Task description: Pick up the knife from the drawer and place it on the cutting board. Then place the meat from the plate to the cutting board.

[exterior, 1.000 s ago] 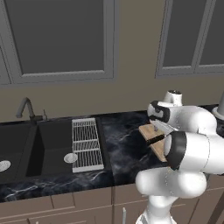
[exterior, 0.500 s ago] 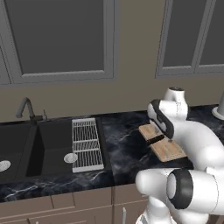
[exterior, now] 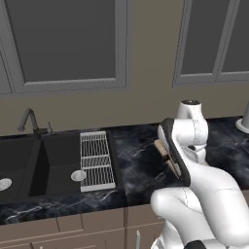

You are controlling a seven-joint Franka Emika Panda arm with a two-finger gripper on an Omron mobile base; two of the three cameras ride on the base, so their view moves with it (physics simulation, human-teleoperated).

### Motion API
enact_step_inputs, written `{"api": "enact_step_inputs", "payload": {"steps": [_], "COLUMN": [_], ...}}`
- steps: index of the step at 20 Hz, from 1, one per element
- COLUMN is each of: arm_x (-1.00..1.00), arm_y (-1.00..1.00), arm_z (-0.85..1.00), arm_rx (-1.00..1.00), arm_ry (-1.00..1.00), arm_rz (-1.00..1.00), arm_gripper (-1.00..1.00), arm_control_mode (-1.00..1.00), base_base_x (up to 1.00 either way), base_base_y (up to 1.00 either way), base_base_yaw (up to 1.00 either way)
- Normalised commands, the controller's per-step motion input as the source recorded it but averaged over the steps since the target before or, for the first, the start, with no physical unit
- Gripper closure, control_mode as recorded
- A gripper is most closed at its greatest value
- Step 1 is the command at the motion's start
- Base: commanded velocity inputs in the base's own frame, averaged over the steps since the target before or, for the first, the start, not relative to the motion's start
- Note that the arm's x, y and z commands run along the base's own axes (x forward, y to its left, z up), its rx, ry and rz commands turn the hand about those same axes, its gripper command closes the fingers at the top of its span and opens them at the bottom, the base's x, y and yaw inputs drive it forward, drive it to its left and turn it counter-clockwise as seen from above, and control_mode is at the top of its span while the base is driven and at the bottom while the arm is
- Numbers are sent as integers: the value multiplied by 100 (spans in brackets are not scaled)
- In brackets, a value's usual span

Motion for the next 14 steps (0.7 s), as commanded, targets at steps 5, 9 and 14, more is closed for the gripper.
{"api": "enact_step_inputs", "payload": {"steps": [5, 9, 14], "arm_x": [-64, -49, -12], "arm_y": [22, 21, 32], "arm_z": [19, 21, 9], "arm_rx": [-6, -5, -5], "arm_ry": [0, 0, 0], "arm_rz": [21, 28, 20], "arm_gripper": [-100, -100, -100], "arm_control_mode": [-100, -100, -100], "base_base_x": [0, 0, 0], "base_base_y": [0, 0, 0], "base_base_yaw": [0, 0, 0]}}
